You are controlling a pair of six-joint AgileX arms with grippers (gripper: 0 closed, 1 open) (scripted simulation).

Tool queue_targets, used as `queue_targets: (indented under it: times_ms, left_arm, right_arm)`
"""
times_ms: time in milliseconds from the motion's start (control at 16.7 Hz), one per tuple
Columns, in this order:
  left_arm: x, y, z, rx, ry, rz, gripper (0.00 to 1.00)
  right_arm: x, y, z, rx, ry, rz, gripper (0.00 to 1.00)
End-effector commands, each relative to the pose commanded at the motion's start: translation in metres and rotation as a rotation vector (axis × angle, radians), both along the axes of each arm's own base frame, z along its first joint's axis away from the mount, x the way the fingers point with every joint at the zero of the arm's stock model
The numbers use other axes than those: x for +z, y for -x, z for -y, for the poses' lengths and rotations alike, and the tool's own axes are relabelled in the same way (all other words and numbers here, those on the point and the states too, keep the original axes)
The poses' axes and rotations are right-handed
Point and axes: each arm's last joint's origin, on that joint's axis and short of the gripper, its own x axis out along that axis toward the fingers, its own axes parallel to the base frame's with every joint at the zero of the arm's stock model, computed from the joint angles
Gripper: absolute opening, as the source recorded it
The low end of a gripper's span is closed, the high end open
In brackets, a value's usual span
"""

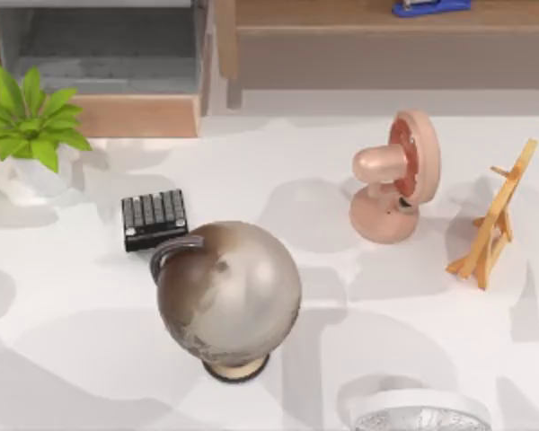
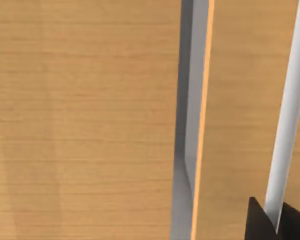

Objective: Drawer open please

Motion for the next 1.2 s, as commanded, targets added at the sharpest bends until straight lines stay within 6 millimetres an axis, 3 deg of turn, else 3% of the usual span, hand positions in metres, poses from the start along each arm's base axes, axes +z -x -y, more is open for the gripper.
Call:
queue_targets:
  times_ms: [180, 540, 900, 1200]
  left_arm:
    - [0.001, 0.010, -0.001, -0.001, 0.000, 0.002, 0.00]
    - [0.000, 0.061, -0.001, 0.000, 0.001, -0.002, 0.00]
    - [0.000, 0.067, -0.002, -0.001, -0.001, 0.000, 0.00]
    - [-0.002, 0.109, -0.003, -0.002, 0.002, -0.005, 0.00]
  right_arm:
    - [0.000, 0.000, 0.000, 0.000, 0.000, 0.000, 1.00]
    - [0.000, 0.000, 0.000, 0.000, 0.000, 0.000, 1.00]
    - [0.000, 0.000, 0.000, 0.000, 0.000, 0.000, 1.00]
    - [0.000, 0.000, 0.000, 0.000, 0.000, 0.000, 1.00]
